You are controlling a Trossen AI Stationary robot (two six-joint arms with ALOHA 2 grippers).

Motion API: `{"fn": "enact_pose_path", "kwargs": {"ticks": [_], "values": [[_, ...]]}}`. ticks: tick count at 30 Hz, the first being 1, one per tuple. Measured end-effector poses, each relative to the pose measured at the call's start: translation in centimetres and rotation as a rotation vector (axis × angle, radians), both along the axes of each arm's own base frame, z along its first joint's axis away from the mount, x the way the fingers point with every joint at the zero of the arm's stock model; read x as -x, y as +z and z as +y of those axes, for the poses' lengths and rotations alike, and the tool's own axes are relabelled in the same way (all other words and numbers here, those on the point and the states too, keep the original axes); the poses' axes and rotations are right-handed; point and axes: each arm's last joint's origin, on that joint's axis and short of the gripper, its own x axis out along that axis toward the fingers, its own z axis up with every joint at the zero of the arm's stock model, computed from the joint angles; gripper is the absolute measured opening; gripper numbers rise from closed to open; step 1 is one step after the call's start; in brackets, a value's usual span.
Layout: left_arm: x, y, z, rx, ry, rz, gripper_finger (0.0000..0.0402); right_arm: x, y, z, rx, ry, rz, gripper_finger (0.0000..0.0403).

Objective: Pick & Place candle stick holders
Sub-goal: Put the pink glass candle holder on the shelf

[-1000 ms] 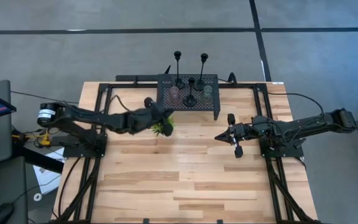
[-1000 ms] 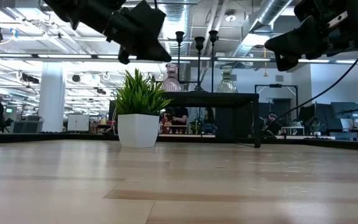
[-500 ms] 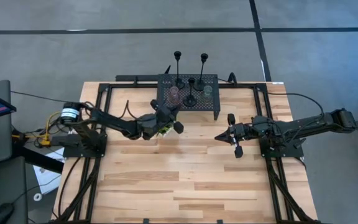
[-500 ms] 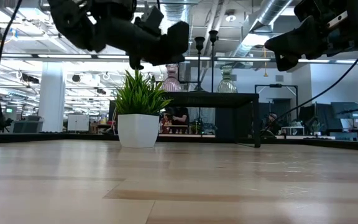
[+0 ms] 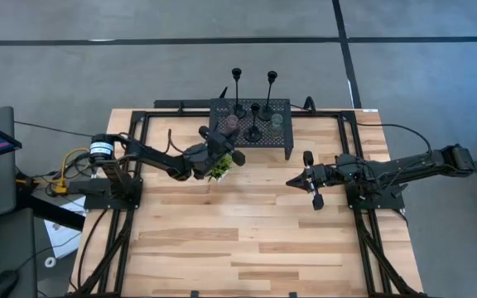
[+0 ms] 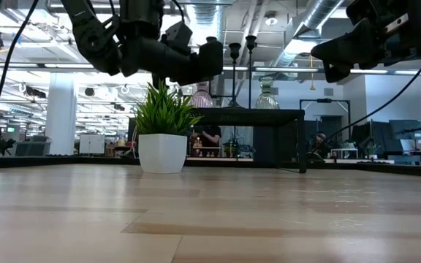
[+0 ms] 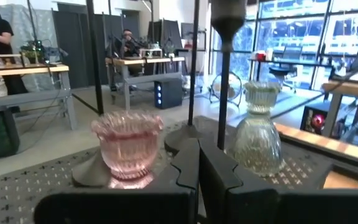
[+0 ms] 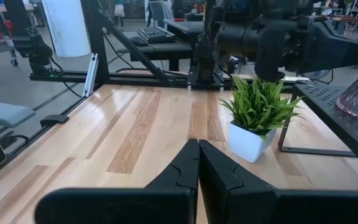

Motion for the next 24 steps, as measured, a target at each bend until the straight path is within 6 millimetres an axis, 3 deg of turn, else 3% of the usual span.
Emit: {"fn": "enact_pose_path", "kwargs": {"ticks": [24], "values": [[0.1, 0.9, 1.3, -0.008, 0.089, -0.028, 0.0003, 0.0, 0.0, 0.0, 0.020, 0.002, -0.007, 0.0000]]}}
